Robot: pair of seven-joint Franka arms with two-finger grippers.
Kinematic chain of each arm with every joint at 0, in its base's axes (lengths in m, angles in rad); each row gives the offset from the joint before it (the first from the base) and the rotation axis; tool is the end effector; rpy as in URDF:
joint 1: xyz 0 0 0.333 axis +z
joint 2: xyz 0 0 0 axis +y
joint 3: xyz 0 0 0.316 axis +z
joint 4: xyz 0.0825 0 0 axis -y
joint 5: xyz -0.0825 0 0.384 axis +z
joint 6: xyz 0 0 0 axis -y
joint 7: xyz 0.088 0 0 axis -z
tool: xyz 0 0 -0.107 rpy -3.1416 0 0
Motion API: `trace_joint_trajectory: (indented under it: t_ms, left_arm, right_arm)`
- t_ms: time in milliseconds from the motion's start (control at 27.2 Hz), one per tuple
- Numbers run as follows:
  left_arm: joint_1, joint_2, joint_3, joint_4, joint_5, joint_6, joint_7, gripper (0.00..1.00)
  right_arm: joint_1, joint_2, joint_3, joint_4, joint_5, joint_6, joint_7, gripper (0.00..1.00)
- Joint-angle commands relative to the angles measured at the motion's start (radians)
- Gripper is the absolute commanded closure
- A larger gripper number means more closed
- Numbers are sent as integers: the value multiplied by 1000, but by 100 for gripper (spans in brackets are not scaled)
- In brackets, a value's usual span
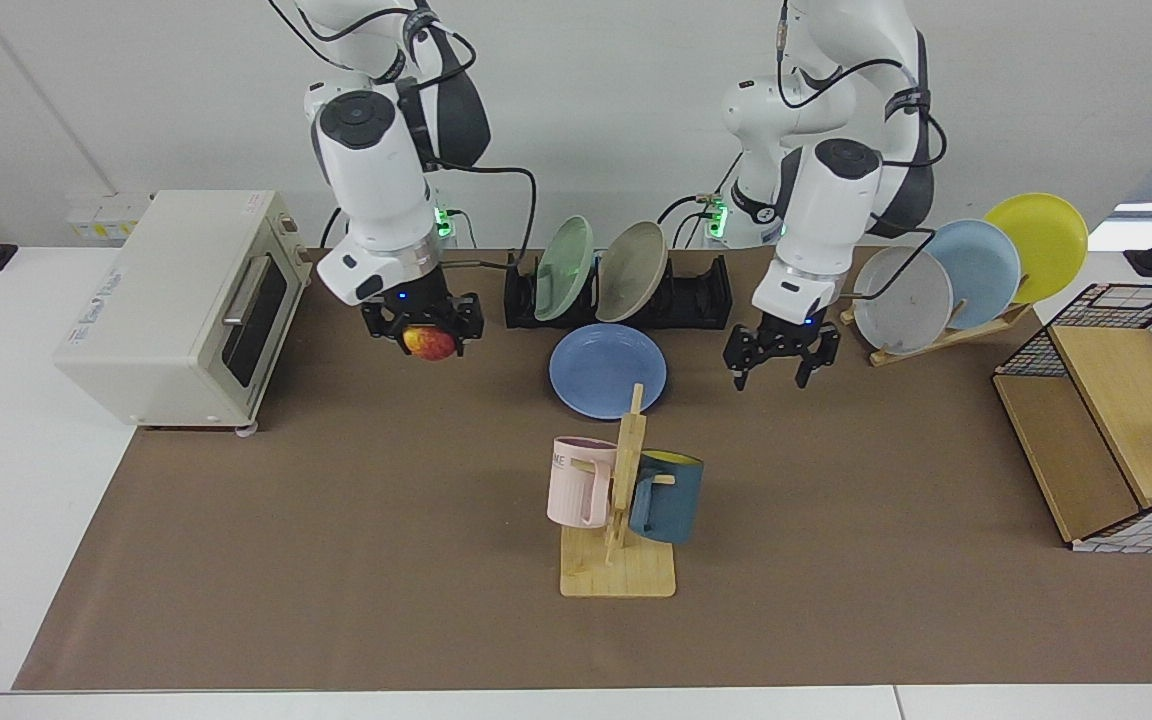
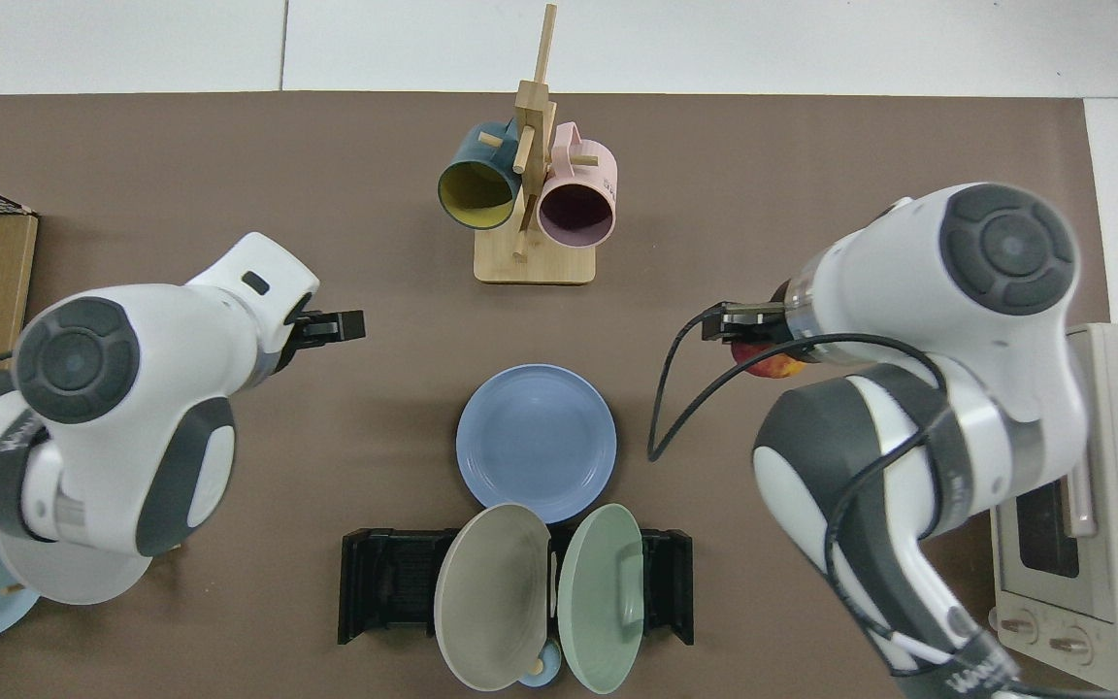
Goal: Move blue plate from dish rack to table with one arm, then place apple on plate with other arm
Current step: 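Move the apple over the blue plate with the right gripper, then lower the apple onto the plate, open and lift the right gripper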
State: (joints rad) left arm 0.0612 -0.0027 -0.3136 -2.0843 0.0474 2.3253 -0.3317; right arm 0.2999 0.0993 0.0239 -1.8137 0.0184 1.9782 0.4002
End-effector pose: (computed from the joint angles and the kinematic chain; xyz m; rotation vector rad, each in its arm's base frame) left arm 0.5504 -0.1412 0.4508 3.0848 0.0786 0.3791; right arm 0.5663 0.1908 0.4871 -3.0965 0.1291 -0.0838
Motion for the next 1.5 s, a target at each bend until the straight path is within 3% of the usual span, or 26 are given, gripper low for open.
trace_joint_trajectory:
  t_ms: [0,477,624,881,1138,1174,1248,1321,1358,1394,1468]
  left_arm:
    - [5,-29,50,143,28,-236,66,0]
    - [6,-22,169,444,11,-652,148,0]
    - [17,-45,209,438,-1,-659,181,0]
    - [34,-68,206,417,-3,-658,209,0]
    - [34,-74,206,402,-3,-652,211,0]
    - [34,-77,206,397,-3,-649,211,0]
    - [34,-79,208,391,-3,-649,211,0]
    - [34,-79,208,388,-3,-649,211,0]
    - [34,-79,208,388,-3,-649,211,0]
    - [34,-79,208,388,-3,-650,211,0]
    - [32,-77,208,388,-3,-649,211,0]
  right_arm:
    - [86,55,-2,-15,0,89,155,100]
    - [323,247,-10,7,-3,254,411,100]
    - [346,284,-6,19,-5,289,480,100]
    - [383,339,-5,17,-5,360,532,100]
    - [378,349,-5,13,-5,364,540,100]
    - [378,349,-5,10,-5,363,542,96]
    - [383,347,-5,4,-3,354,543,75]
    - [384,342,-7,-6,-6,349,551,43]
    - [384,341,-9,-6,-8,344,551,16]
    - [384,341,-9,-4,-11,341,548,0]
    - [383,339,-12,7,-43,317,520,0]
